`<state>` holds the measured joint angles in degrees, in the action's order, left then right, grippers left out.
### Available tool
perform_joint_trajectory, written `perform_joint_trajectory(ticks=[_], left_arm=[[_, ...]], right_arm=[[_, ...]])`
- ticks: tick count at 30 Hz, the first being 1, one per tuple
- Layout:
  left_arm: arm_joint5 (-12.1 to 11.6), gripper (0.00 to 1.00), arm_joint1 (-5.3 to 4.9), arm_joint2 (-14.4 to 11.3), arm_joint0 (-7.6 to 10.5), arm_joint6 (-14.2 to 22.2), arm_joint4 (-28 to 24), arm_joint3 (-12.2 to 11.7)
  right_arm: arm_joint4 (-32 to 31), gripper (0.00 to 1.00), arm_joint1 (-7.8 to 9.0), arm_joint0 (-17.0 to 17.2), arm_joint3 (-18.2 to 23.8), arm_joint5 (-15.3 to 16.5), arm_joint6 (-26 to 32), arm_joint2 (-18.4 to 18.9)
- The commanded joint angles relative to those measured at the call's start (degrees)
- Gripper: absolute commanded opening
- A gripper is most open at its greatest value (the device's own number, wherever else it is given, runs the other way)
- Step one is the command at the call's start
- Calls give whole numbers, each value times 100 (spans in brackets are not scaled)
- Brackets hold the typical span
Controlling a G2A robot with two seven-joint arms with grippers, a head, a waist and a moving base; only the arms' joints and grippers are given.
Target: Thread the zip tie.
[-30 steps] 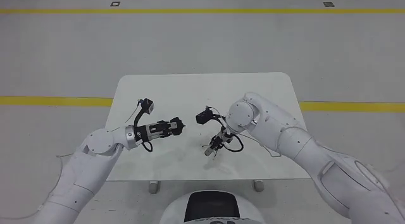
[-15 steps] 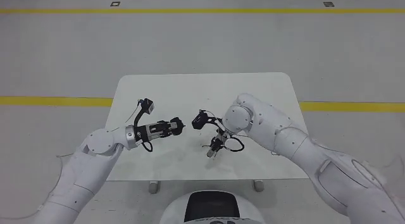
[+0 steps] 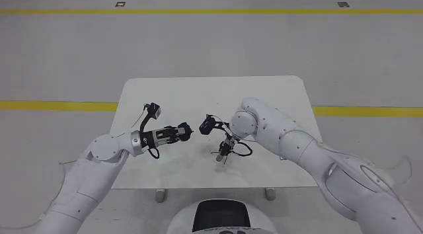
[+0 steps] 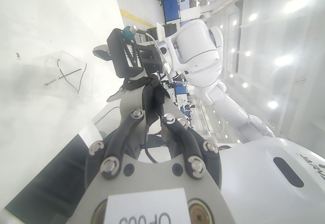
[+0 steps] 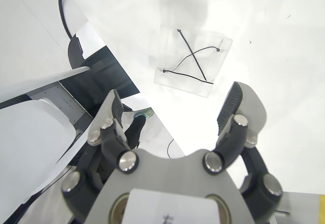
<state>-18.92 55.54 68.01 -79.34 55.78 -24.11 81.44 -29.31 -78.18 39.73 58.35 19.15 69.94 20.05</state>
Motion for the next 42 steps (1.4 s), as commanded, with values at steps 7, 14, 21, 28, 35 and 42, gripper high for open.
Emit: perform_joint_trajectory(ticks=[7, 14, 21, 28, 35, 42], left_arm=[[146, 0, -102, 375, -35, 159, -147, -40], [184, 0, -154, 602, -112, 238, -389, -73], [184, 0, -154, 602, -112, 238, -389, -73], [184, 0, -154, 602, -112, 238, -389, -73], [184, 0, -154, 602, -112, 238, -389, -73], [184, 0, -154, 602, -112, 238, -389, -73]], right_arm=[[0, 100, 0, 0, 0, 1, 0, 0], [-67, 100, 2, 40, 13, 0, -124, -5], [-778, 100, 47, 11, 303, 33, -741, -353], [-1031, 100, 53, -176, 316, 33, -1267, -1031], [-1030, 100, 53, -179, 306, 33, -1281, -1031], [-1279, 100, 147, -76, 433, 33, -1471, -980]])
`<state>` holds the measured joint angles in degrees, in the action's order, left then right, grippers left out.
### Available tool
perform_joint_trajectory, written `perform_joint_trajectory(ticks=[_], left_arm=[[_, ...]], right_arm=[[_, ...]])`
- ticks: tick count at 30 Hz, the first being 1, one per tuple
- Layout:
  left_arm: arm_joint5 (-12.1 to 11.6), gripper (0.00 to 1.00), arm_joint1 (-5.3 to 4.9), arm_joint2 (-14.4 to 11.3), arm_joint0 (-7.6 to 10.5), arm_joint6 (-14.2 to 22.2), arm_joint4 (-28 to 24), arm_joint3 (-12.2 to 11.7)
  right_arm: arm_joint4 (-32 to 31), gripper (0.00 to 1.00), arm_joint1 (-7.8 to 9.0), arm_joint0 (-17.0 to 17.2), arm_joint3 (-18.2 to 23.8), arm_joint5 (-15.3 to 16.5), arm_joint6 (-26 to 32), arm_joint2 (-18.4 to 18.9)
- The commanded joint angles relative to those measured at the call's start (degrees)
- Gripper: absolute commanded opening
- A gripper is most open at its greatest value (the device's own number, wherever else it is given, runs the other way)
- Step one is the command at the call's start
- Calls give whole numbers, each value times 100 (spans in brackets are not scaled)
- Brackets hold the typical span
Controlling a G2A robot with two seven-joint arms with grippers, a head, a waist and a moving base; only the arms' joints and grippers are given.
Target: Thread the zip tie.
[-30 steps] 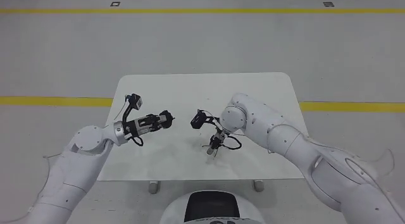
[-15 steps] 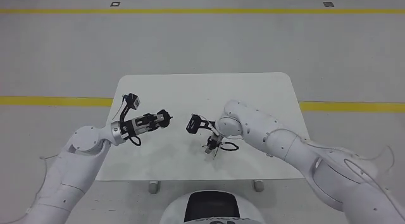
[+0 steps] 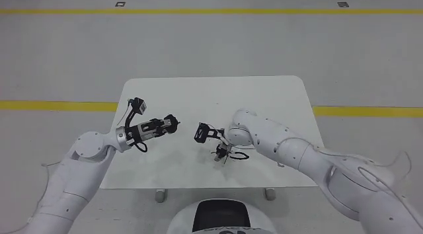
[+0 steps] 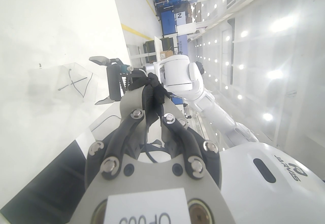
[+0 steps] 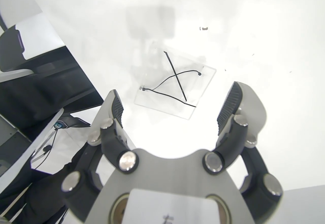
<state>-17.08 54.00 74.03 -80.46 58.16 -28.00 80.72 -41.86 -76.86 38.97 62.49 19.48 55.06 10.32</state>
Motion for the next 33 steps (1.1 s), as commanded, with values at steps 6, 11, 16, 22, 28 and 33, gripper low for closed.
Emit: perform_joint_trajectory(ticks=[6, 11, 16, 22, 28, 33], left_arm=[[0, 0, 0, 0, 0, 0, 0, 0], [0, 0, 0, 0, 0, 0, 0, 0], [0, 0, 0, 0, 0, 0, 0, 0], [0, 0, 0, 0, 0, 0, 0, 0], [0, 0, 0, 0, 0, 0, 0, 0], [0, 0, 0, 0, 0, 0, 0, 0]], right_arm=[[-23, 100, 15, 0, 18, 0, 17, -6], [-186, 100, 72, 93, 52, 0, -238, 65], [-216, 87, 199, 121, 181, 0, -258, 108], [-141, 45, 337, 186, 282, 0, -331, 99], [-96, 38, 388, 217, 271, 0, -552, -6], [-152, 33, 361, 275, 157, 0, -729, -57]])
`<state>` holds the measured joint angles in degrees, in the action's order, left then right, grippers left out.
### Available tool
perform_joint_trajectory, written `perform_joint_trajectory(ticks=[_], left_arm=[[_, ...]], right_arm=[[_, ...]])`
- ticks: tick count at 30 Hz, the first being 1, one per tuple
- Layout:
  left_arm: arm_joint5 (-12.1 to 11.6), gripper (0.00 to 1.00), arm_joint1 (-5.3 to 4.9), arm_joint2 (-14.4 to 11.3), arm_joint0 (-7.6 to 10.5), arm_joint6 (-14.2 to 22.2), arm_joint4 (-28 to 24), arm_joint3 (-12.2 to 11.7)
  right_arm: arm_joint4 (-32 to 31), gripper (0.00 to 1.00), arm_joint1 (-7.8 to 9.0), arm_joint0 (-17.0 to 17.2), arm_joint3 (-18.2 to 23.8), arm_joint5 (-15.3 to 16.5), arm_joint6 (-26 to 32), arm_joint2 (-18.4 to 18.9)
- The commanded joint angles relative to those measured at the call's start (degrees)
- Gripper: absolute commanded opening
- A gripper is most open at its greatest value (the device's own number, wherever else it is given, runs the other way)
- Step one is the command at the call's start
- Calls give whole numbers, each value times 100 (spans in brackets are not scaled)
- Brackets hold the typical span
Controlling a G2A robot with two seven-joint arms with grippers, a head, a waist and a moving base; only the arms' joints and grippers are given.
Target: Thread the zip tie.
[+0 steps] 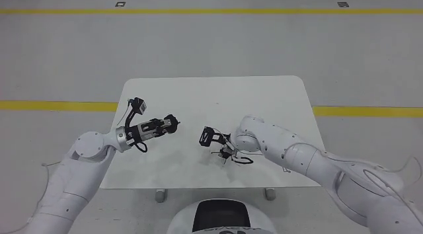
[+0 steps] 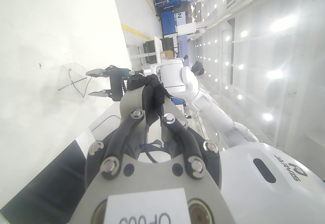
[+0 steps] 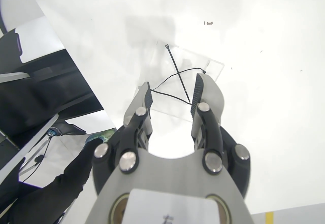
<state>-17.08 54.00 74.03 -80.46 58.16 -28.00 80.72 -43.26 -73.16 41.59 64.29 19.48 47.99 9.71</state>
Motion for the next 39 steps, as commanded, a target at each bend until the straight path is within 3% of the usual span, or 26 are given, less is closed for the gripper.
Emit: perform_joint_trajectory(ticks=[1, 27, 39], left_arm=[[0, 0, 0, 0, 0, 0, 0, 0], [0, 0, 0, 0, 0, 0, 0, 0], [0, 0, 0, 0, 0, 0, 0, 0]], right_arm=[[-31, 32, -20, 22, -51, 0, -42, 3], [-364, 16, -576, 169, -831, 0, -119, 3], [-413, 9, -749, 188, -1115, 0, -84, 3]])
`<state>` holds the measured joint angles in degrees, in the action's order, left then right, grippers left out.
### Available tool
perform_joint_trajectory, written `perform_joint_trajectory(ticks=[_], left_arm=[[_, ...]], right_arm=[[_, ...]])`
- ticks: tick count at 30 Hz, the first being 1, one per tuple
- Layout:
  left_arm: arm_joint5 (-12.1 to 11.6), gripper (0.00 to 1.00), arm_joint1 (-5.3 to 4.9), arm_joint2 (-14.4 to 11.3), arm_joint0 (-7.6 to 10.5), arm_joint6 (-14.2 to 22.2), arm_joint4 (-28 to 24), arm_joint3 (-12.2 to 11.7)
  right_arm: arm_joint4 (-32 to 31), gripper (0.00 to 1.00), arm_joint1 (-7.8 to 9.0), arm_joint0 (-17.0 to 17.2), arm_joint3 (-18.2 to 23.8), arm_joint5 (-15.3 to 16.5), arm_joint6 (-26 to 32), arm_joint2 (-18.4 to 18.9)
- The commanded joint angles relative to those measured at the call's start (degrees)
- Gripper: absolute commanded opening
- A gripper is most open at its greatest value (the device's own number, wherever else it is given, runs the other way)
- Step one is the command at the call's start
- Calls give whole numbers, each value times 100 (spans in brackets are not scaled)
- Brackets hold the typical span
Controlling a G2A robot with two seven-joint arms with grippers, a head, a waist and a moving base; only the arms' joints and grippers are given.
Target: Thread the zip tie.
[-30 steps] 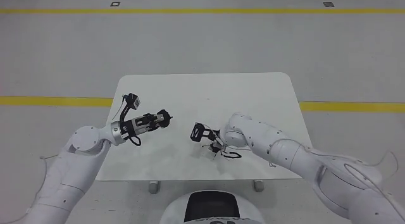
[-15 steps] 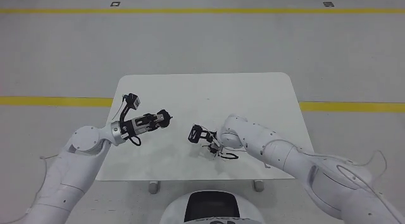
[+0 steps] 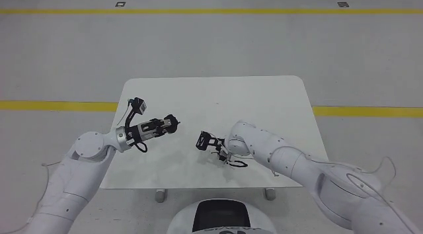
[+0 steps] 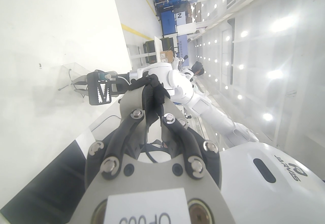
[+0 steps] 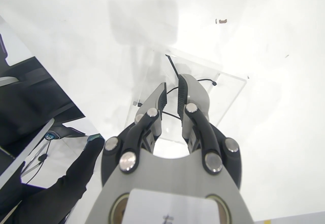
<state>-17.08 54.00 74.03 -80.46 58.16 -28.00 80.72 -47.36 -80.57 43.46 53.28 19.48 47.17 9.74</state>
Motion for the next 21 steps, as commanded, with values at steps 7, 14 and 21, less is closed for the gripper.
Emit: perform_joint_trajectory(ticks=[7, 14, 21], left_arm=[[0, 0, 0, 0, 0, 0, 0, 0], [0, 0, 0, 0, 0, 0, 0, 0], [0, 0, 0, 0, 0, 0, 0, 0]], right_arm=[[-34, 9, -77, 5, -136, 0, -14, 0], [-96, 11, -128, -6, -217, 0, -67, 0], [-268, 13, -157, -35, -235, 0, -138, 0]])
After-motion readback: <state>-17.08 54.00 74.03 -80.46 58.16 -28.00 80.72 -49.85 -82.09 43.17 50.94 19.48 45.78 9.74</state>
